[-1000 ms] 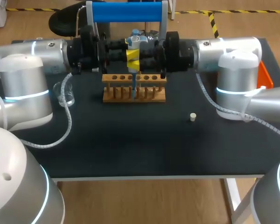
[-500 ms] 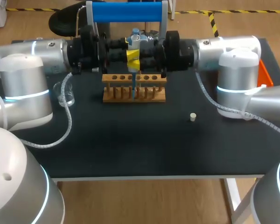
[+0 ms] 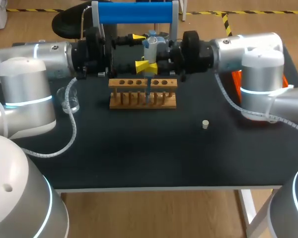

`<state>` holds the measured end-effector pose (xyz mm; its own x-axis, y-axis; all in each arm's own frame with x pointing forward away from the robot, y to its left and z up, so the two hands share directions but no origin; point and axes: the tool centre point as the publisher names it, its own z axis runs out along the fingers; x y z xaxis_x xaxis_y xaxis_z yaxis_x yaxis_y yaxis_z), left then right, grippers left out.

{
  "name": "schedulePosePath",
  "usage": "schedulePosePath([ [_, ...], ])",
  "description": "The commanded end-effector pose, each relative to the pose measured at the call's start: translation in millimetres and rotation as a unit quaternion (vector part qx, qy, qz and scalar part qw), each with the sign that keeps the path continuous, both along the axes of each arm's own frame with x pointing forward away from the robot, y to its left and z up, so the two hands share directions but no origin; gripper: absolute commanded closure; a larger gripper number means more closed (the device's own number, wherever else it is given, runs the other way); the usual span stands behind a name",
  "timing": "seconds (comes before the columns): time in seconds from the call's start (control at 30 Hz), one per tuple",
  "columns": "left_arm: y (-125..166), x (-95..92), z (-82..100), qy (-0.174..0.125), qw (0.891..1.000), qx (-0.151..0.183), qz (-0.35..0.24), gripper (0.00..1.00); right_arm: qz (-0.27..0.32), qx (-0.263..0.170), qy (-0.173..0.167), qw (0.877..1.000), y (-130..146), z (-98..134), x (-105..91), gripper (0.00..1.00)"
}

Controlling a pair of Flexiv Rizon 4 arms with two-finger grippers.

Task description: Invert the test tube, pick up the pipette, mount the tip to pipette, aspirate from beaker and dispense into the tube, eject the tip, return the pipette, and cap with the stopper.

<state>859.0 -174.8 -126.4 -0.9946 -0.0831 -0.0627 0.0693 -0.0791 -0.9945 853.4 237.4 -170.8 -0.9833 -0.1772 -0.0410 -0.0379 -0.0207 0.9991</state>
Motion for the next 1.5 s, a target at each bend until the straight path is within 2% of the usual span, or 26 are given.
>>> schedulePosePath([
  [0.03, -0.1, 0.7, -1.0, -0.001, 1.000, -0.001, -0.001, 0.00, 0.012, -0.002, 0.001, 1.000, -22.2, 0.6, 2.7, 1.00],
  [0.3, -0.1, 0.7, -1.0, -0.001, 1.000, -0.001, -0.001, 0.00, 0.024, -0.008, -0.010, 1.000, -58.5, 4.5, 12.4, 1.00],
  [0.47, -0.1, 0.7, -1.0, -0.001, 1.000, -0.001, -0.001, 0.00, 0.011, -0.008, -0.021, 1.000, -88.7, 9.7, 20.8, 1.00],
  [1.33, -0.1, 0.7, -1.0, -0.001, 1.000, -0.001, -0.001, 0.00, 0.011, -0.008, -0.021, 1.000, -88.7, 9.7, 20.8, 1.00],
  [1.5, -0.1, 0.7, -1.0, -0.001, 1.000, -0.001, -0.001, 0.00, 0.002, -0.009, -0.022, 1.000, -119.7, 14.8, 31.4, 1.00],
])
